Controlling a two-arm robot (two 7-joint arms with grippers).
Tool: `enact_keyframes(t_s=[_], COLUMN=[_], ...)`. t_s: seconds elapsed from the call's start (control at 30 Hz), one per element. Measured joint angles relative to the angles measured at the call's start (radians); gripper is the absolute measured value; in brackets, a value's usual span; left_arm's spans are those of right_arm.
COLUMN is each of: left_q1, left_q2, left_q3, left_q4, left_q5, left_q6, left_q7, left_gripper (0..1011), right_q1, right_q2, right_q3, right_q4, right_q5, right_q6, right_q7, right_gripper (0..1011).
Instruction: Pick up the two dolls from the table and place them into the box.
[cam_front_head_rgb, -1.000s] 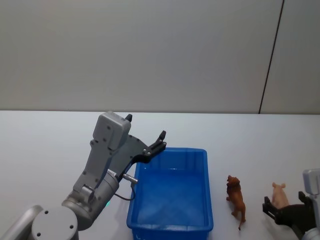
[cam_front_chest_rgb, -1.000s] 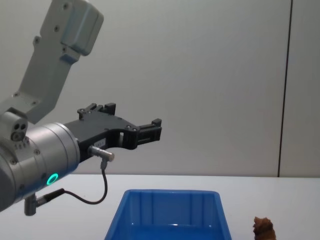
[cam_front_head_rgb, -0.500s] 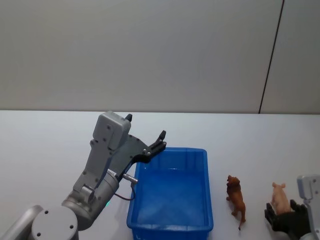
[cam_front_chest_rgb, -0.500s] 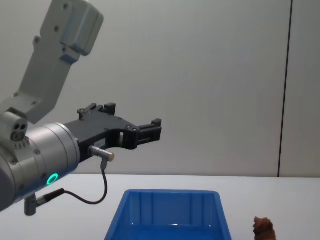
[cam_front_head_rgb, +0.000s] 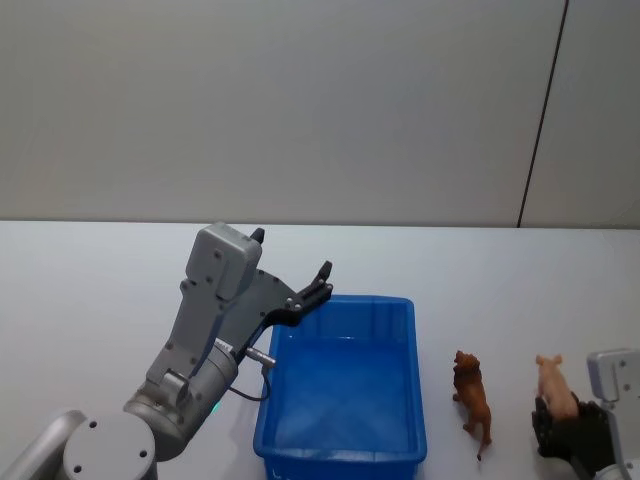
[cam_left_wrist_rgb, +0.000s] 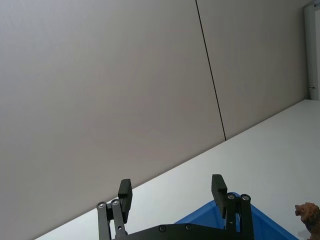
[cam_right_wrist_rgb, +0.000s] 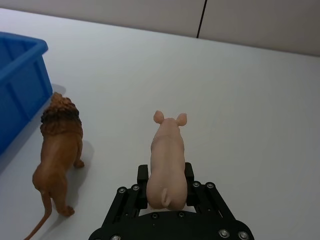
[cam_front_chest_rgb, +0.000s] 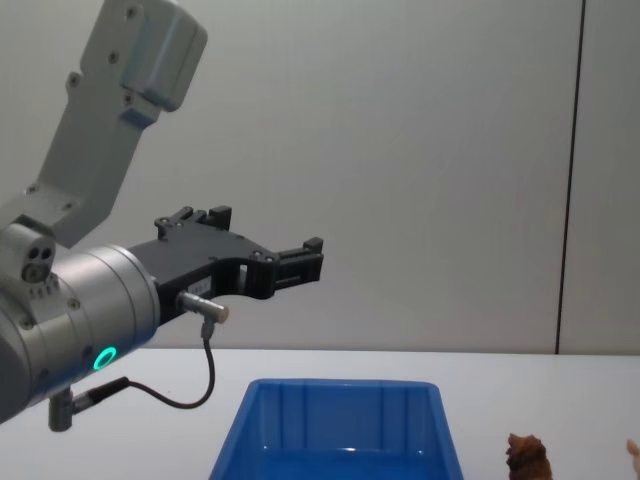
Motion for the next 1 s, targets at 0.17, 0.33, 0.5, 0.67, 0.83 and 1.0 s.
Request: enact_keyframes(t_s=[0.17,0.33,0.5,0.67,0.83,1.0], left_q1=[0.0,0.0,0.0,0.0,0.0,0.0], left_q2=[0.0,0.0,0.0,0.0,0.0,0.0], left_q3=[0.0,0.0,0.0,0.0,0.0,0.0], left_q4=[0.0,0.0,0.0,0.0,0.0,0.0], left_q5=[0.0,0.0,0.0,0.0,0.0,0.0], left_q6=[0.0,0.0,0.0,0.0,0.0,0.0], left_q7=[0.0,0.0,0.0,0.0,0.0,0.0], left_gripper=[1001,1001,1001,1001,1001,1001], right_q1=[-0.006,-0.011,-0.01,-0.002,0.014,0.037], right_q2=[0.003,0.007,0.01,0.008,0.0,-0.015], right_q3=[0.0,0.0,-0.002,-0.005,-0.011,-0.023], right_q4=[-0.019,-0.049,-0.08,-0.095,-0.102,-0.098], right_q5=[-0.025,-0.051,-0.069,-0.077,-0.082,-0.086], right_q6=[-0.032,-0.072,-0.107,-0.127,-0.144,-0.152], right_q7=[0.003,0.021,0.059,0.102,0.164,0.23], right_gripper=[380,380,380,380,380,380])
